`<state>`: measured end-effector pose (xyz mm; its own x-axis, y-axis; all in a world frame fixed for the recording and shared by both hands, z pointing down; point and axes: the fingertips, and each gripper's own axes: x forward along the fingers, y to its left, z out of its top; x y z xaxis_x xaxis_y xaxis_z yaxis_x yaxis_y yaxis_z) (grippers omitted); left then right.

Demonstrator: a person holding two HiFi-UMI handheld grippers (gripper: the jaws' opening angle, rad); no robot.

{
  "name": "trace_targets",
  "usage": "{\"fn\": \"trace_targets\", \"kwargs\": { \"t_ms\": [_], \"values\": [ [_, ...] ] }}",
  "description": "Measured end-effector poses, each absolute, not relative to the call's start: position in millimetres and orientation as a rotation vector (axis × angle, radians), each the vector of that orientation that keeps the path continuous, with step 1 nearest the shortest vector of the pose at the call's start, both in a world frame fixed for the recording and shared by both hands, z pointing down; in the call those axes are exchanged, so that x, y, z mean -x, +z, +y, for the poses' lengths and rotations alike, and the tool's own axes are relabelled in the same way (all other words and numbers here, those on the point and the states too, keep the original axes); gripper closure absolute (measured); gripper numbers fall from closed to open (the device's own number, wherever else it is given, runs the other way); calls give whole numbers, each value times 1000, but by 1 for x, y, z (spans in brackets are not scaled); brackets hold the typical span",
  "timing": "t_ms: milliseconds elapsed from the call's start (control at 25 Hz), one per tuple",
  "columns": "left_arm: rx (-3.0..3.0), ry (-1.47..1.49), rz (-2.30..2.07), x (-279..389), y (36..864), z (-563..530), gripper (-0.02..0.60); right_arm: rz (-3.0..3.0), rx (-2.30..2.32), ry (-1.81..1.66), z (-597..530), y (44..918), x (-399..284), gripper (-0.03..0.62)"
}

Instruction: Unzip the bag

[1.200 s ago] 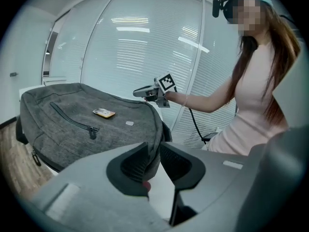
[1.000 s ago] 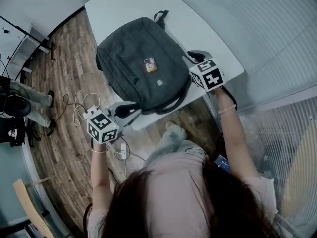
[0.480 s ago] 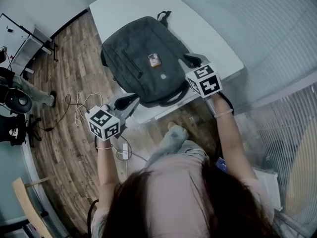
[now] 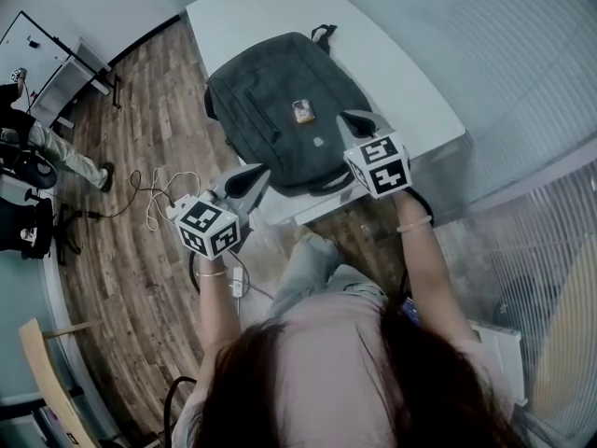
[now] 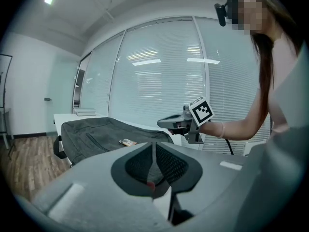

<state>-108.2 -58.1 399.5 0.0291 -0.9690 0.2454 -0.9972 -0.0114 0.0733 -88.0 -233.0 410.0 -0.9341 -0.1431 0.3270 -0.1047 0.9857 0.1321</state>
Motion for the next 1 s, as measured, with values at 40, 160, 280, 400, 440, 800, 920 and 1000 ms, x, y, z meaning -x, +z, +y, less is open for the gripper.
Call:
{"fn": "trace_targets", "kwargs": {
  "t_ms": [40, 160, 280, 400, 440, 800, 920, 1000],
  "values": [
    [-2070, 170, -2051, 108, 397, -58, 551, -2794, -179, -162, -231, 409, 88, 588],
    [-2031, 130, -2111, 112, 392, -56, 555, -2800, -171, -151, -223, 411, 87, 588],
    [-1993, 92, -2176, 119, 383, -54, 561, -2815, -165, -141, -214, 410, 89, 589],
    [-1959, 77, -2230, 124, 375, -55, 566, -2830, -164, -149, -206, 408, 91, 589],
    [-1945, 78, -2249, 125, 374, -54, 566, -2834, -164, -150, -203, 407, 91, 589],
    [-1855, 47, -2384, 138, 363, -44, 572, -2912, -225, -175, -183, 388, 89, 589],
    [-1839, 46, -2411, 138, 361, -37, 572, -2935, -246, -182, -176, 381, 84, 591],
    [-1844, 53, -2426, 134, 357, -32, 572, -2949, -270, -196, -169, 376, 80, 591]
  ]
}}
